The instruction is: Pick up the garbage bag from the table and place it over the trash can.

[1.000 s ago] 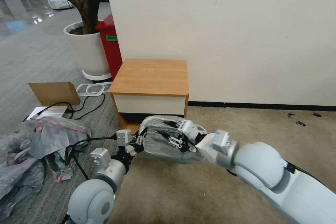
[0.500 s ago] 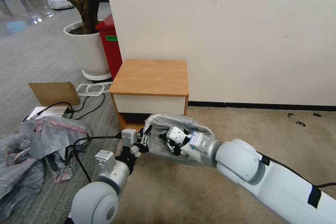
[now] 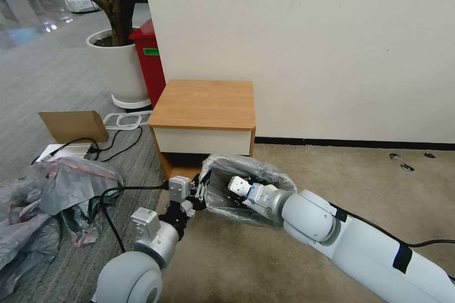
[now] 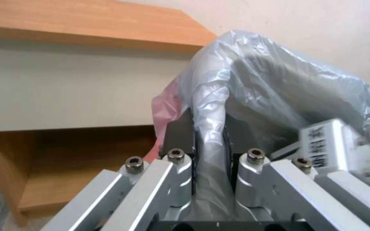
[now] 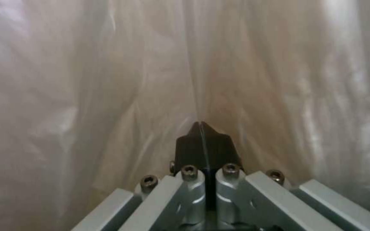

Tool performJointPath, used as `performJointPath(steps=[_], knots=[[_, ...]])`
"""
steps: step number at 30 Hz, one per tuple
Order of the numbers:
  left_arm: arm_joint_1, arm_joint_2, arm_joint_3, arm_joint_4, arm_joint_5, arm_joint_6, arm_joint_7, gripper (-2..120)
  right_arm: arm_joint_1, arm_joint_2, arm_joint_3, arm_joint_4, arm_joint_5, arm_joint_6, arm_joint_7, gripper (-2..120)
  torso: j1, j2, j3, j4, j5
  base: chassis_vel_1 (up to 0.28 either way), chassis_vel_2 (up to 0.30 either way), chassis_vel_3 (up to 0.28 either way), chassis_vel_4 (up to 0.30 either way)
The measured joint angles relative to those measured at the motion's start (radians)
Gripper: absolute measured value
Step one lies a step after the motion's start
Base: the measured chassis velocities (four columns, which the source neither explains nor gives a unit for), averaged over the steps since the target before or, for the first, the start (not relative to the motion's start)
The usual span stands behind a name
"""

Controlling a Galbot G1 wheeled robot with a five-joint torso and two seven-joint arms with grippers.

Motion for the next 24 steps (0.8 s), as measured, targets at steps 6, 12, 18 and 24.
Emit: performJointPath(steps=[6, 12, 18, 24], knots=[[0.001, -0.002, 0.008, -0.004, 0.007, 0.0, 0.004, 9, 0.02, 0.004, -0.021, -0.032, -0.034, 0.0, 0.002, 0, 0.0, 0.0, 0.0, 0.0, 0.0, 0.0, 0.0, 0.0, 0.0], [0.001, -0.003, 0.013, -0.009, 0.02, 0.0, 0.01, 9, 0.041, 0.011, -0.047, -0.064, -0.051, 0.001, 0.003, 0, 0.0, 0.0, 0.0, 0.0001, 0.0, 0.0, 0.0, 0.0, 0.0], [0.001, -0.004, 0.027, -0.011, 0.046, -0.003, 0.027, 9, 0.046, 0.031, -0.059, -0.104, -0.06, 0.001, 0.024, 0, 0.0, 0.0, 0.0, 0.0, 0.0, 0.0, 0.0, 0.0, 0.0], [0.001, -0.005, 0.038, -0.015, 0.061, -0.006, 0.034, 9, 0.044, 0.05, -0.072, -0.125, -0.062, 0.001, 0.036, 0, 0.0, 0.0, 0.0, 0.0, 0.0, 0.0, 0.0, 0.0, 0.0]])
